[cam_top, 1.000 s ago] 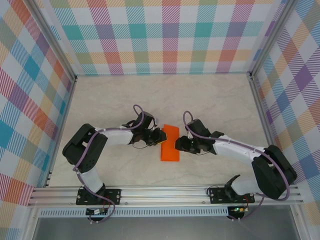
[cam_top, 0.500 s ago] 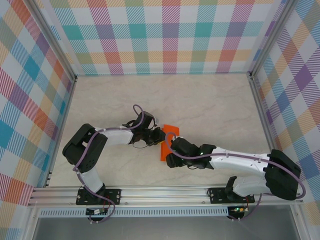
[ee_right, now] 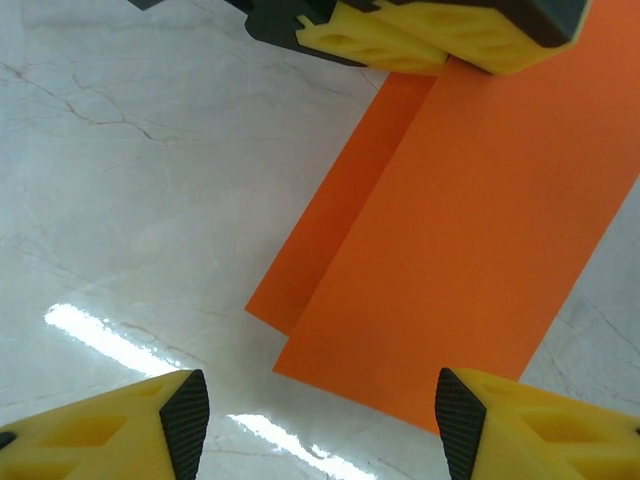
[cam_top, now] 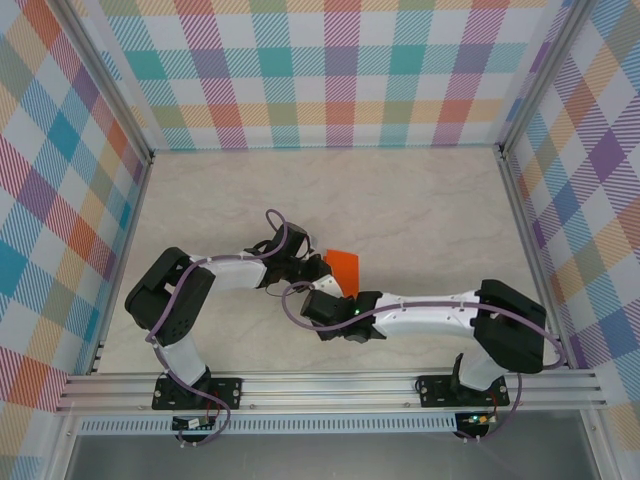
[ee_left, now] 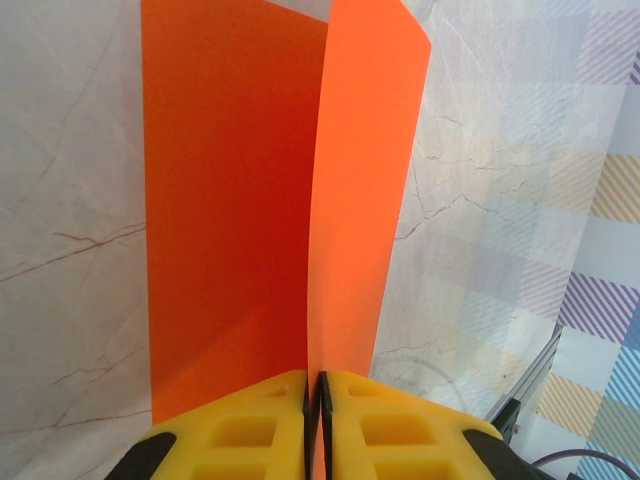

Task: Fold a paper plane with a square sheet of paper (pick it up from the middle)
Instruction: Fold the triangle a second time at the center of the table.

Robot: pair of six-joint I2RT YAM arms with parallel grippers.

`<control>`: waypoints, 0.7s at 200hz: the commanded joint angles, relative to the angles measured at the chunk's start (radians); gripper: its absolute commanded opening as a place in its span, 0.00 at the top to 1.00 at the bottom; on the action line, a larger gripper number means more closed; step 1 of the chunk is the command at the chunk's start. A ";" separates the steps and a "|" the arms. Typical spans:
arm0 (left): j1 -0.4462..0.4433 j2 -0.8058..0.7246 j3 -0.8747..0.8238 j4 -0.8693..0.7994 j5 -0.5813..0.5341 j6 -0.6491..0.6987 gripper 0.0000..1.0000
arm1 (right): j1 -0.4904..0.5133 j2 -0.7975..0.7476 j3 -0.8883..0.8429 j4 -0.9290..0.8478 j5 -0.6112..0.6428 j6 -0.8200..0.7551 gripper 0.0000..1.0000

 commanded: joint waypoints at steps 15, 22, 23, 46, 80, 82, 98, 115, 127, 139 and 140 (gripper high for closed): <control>0.000 0.000 0.028 -0.021 0.009 -0.007 0.88 | 0.019 0.070 0.068 -0.074 0.094 0.002 0.42; 0.000 0.002 0.027 -0.023 0.009 -0.006 0.88 | 0.022 0.075 0.071 -0.075 0.102 0.002 0.43; 0.000 0.002 0.026 -0.024 0.008 -0.006 0.88 | 0.023 0.075 0.071 -0.075 0.102 0.003 0.43; 0.000 0.000 0.023 -0.025 0.006 -0.007 0.89 | 0.028 0.083 0.075 -0.084 0.122 0.010 0.45; 0.000 -0.001 0.024 -0.027 0.003 -0.005 0.89 | 0.028 0.083 0.070 -0.094 0.134 0.019 0.51; 0.000 0.000 0.025 -0.028 0.003 -0.005 0.89 | 0.028 0.082 0.070 -0.094 0.133 0.020 0.51; 0.001 0.002 0.027 -0.030 0.003 -0.004 0.89 | 0.028 0.078 0.066 -0.094 0.136 0.020 0.54; 0.000 0.004 0.028 -0.030 0.005 -0.004 0.89 | 0.029 0.074 0.066 -0.095 0.138 0.021 0.59; 0.000 0.005 0.028 -0.033 0.005 -0.003 0.89 | 0.029 0.069 0.062 -0.090 0.138 0.021 0.62; 0.000 0.002 0.028 -0.033 0.004 -0.003 0.89 | 0.029 0.065 0.058 -0.089 0.138 0.021 0.65; 0.000 0.001 0.027 -0.033 0.004 -0.002 0.89 | 0.029 0.065 0.058 -0.089 0.139 0.021 0.66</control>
